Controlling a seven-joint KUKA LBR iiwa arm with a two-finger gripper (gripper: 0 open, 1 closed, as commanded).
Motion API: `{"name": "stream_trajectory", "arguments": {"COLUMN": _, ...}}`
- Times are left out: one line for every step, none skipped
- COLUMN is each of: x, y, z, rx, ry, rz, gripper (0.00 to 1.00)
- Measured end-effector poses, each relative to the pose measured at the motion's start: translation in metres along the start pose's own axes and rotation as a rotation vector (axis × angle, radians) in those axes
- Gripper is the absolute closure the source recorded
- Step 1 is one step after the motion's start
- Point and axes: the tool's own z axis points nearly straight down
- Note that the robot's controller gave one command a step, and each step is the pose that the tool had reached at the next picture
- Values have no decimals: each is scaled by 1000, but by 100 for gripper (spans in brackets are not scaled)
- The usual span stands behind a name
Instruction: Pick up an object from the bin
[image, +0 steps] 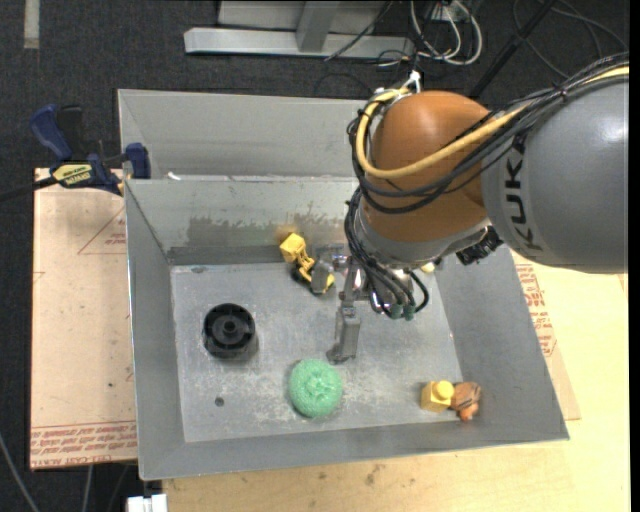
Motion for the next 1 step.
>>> {"name": "stream_trajectory", "arguments": {"x": -1, "y": -1, "z": -5, "rx": -1, "ry": -8, "rz": 3, "gripper": 0}}
